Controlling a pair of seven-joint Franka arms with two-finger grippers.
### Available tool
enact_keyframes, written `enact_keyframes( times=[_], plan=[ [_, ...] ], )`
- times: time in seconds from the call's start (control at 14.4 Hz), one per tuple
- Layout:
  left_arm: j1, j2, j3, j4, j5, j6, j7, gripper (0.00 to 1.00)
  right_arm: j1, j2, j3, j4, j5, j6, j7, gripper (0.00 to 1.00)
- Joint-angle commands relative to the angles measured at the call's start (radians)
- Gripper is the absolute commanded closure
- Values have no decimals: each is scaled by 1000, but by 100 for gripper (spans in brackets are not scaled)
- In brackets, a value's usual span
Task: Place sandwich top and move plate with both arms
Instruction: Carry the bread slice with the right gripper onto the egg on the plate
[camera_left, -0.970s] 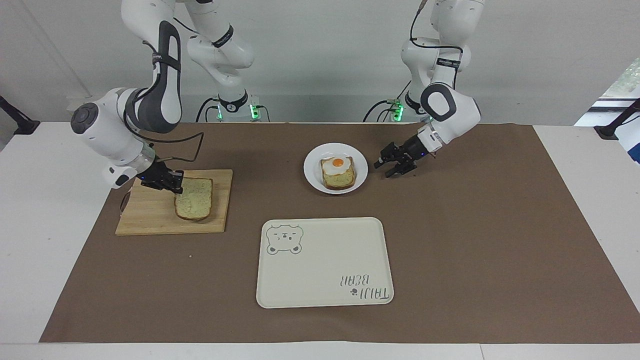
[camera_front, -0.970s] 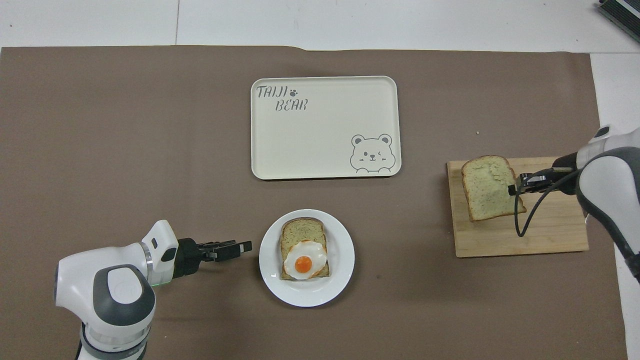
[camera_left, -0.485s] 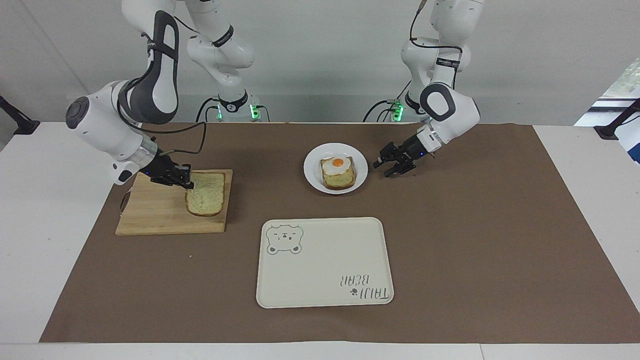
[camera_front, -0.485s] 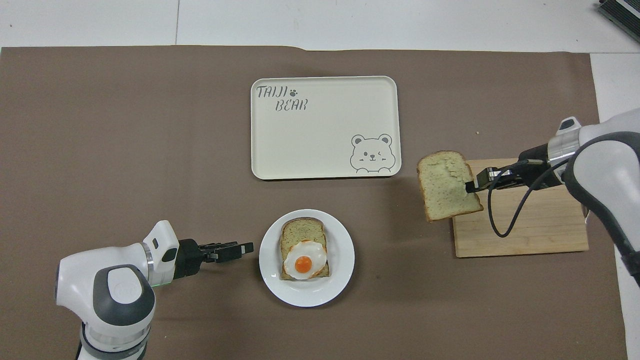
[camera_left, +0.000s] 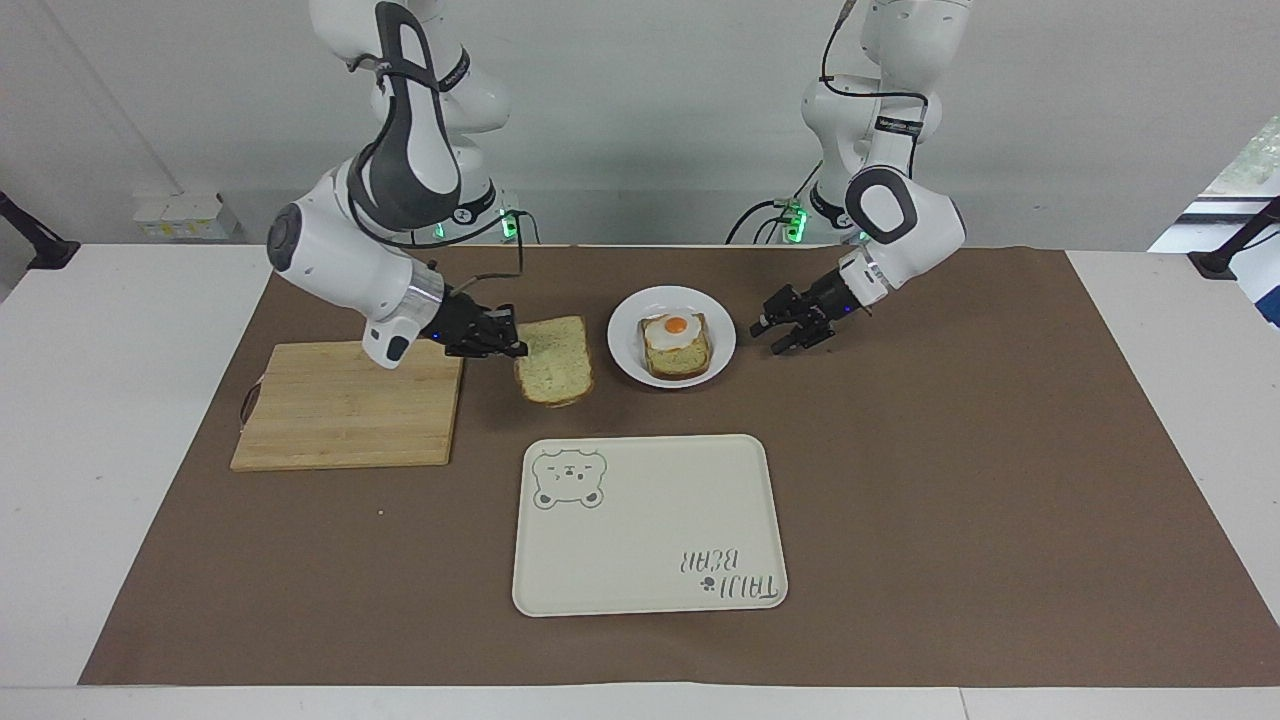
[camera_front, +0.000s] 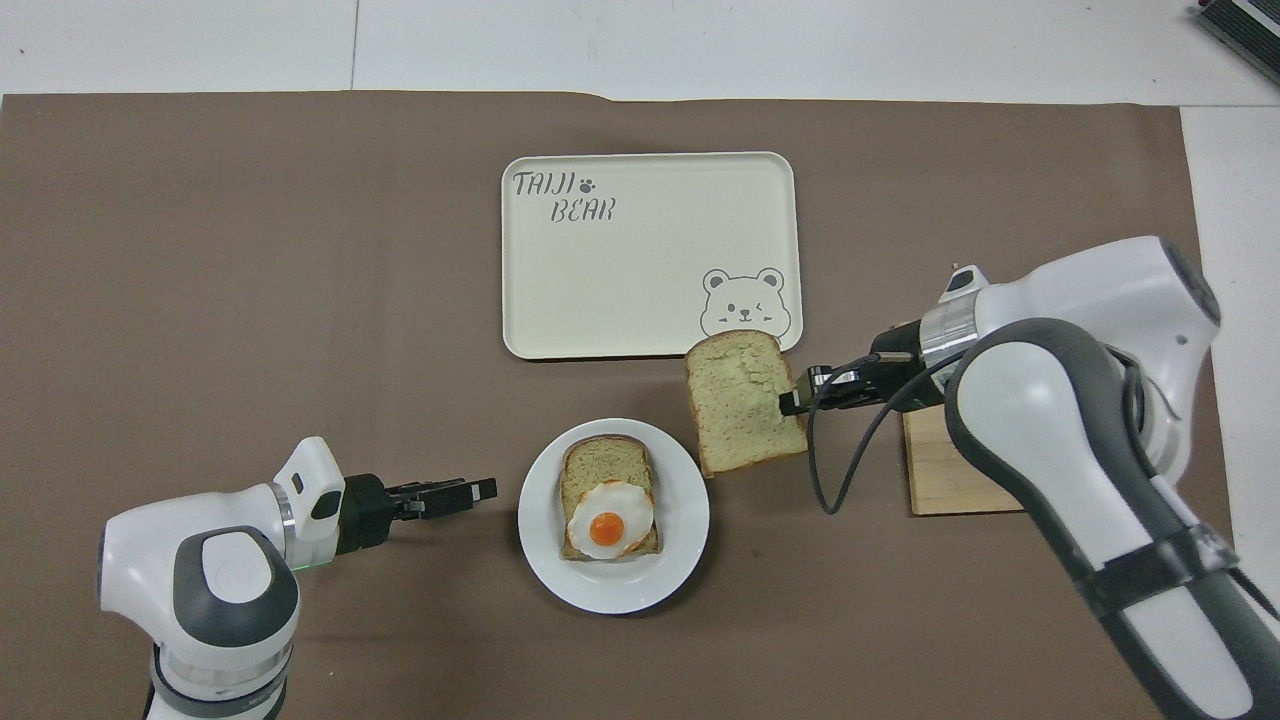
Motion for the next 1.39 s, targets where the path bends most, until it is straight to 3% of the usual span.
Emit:
enact_keyframes(
  times=[0.0,0.14,0.48,0.97,1.04,1.11,1.32],
  plan=[
    [10,-17,1,-15,-17,-13,0,29,82,-39,-1,-90,69,107,7,100],
    [10,-17,1,-15,-17,-12,0,29,174,-37,-3,-128,164,201,26,100],
    [8,-16,1,-15,-17,-12,0,28,314,-28,-3,-219,214,373,61,100],
    [-7,-14,-2,-14,-17,-10,-1,28,377,-51,-3,-329,236,433,87,100],
    [-9,-11,-2,-9,-17,-10,-1,29,377,-51,-3,-326,236,431,136,58],
    [-9,-10,-2,-8,-17,-10,-1,29,377,-54,-1,-319,236,431,177,1],
    [-40,-4,-2,11,-17,-10,0,32,376,-95,-4,-299,221,427,240,0]
  ],
)
